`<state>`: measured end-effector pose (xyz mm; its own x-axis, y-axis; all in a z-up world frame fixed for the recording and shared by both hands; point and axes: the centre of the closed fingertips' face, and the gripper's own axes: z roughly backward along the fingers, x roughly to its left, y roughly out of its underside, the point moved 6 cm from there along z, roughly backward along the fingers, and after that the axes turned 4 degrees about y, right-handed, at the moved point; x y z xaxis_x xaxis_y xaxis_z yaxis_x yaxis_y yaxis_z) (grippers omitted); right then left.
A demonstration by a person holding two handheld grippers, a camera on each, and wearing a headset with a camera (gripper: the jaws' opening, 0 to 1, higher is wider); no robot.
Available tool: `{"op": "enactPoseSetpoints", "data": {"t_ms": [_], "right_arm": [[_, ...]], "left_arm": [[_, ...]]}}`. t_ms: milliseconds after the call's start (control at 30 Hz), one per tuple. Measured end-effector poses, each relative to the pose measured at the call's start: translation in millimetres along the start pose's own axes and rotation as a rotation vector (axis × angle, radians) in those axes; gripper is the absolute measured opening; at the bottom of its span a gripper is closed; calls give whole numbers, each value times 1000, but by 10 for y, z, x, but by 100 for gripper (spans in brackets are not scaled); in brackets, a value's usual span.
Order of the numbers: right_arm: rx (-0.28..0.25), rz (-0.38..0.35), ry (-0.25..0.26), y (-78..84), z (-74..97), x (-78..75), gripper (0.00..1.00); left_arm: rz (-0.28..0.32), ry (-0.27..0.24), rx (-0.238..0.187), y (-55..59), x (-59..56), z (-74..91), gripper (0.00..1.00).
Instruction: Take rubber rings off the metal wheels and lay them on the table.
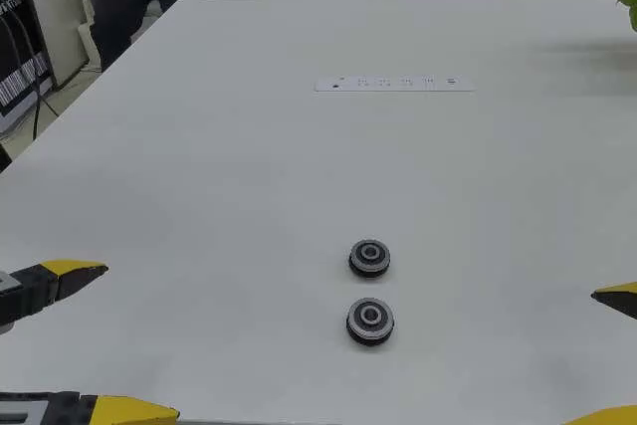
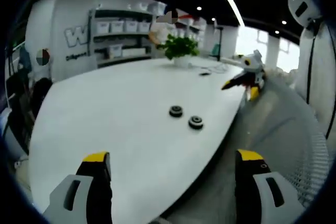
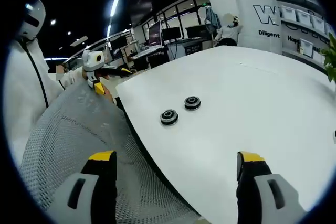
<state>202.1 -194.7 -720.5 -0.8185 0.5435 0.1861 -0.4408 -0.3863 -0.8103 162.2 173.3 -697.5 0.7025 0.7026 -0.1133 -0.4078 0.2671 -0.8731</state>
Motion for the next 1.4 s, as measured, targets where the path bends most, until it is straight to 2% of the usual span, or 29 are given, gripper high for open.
{"op": "enactPoseSetpoints", "data": {"t_ms": [400, 467, 733, 1133, 1400], "right_arm": [[3, 3, -5, -4, -23, -7, 90], [3, 5, -8, -10, -29, 2, 90], [7, 4, -12, 8, -35, 24, 90], [3, 4, 4, -4, 8, 41, 89], [-5, 5, 12, -14, 21, 49, 89]], "left_arm": [[-4, -8, 0, -64, -85, -2, 100], [-1, -11, -1, -29, -15, 26, 100], [-3, -14, -5, -57, -50, 30, 100], [-16, -6, -12, 47, 132, 75, 100], [-30, -6, -15, 27, 141, 64, 100]]}}
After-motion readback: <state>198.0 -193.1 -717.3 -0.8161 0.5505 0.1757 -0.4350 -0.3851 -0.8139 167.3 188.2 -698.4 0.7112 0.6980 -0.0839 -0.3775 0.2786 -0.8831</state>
